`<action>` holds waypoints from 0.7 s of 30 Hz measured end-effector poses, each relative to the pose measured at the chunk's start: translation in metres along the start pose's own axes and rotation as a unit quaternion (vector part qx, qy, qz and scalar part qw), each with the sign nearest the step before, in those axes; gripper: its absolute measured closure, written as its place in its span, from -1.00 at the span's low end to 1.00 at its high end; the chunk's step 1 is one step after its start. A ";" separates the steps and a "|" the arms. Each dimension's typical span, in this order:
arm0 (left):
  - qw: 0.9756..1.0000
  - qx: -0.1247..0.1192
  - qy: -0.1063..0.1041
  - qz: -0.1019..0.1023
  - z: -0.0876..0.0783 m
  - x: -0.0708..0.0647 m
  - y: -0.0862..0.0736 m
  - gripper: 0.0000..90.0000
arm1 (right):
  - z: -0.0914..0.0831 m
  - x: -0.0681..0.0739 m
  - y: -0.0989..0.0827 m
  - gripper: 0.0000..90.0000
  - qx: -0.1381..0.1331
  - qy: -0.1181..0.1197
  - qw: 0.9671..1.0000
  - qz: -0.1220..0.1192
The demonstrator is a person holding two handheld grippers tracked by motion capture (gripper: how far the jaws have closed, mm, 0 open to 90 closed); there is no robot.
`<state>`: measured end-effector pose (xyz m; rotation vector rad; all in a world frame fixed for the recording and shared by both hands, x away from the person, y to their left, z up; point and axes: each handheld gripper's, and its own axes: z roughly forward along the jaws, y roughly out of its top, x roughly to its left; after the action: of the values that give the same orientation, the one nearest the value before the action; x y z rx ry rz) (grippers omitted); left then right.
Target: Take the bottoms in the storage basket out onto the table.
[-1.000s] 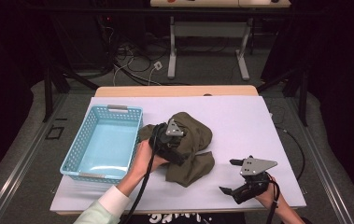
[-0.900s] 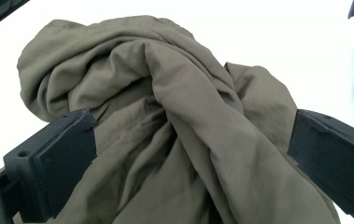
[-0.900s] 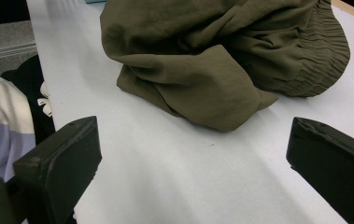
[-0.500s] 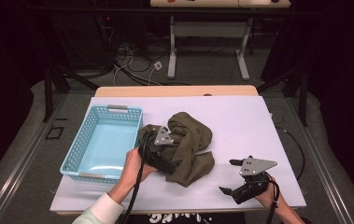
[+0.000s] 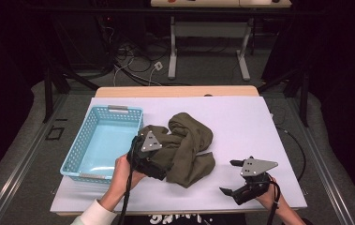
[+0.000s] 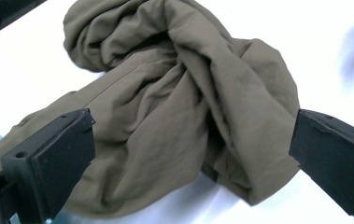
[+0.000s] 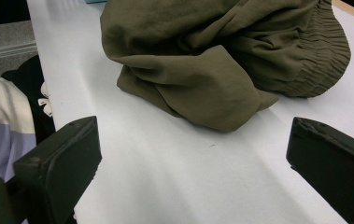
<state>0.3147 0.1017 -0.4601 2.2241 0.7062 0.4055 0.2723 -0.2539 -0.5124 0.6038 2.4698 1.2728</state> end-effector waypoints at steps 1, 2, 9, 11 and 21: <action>1.000 0.000 0.000 -0.003 -0.001 0.001 -0.002 -1.00 | 0.000 0.000 0.000 -0.94 0.000 0.000 1.000 0.000; 1.000 0.000 0.004 -0.004 -0.003 0.001 -0.004 -1.00 | 0.000 0.000 0.000 -0.94 0.001 0.000 1.000 0.000; 1.000 0.000 0.010 -0.011 -0.010 0.004 -0.015 -1.00 | 0.001 0.000 0.000 -0.94 0.002 0.000 1.000 0.000; 1.000 -0.003 0.011 -0.013 -0.013 0.003 -0.017 -1.00 | 0.001 0.000 0.000 -0.94 0.001 0.000 1.000 0.000; 0.999 -0.009 0.025 -0.021 -0.026 0.006 -0.030 -1.00 | 0.001 0.000 0.000 -0.94 0.002 0.000 1.000 0.000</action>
<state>0.2960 0.1368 -0.4649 2.1847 0.7718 0.4458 0.2723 -0.2534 -0.5127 0.6053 2.4718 1.2682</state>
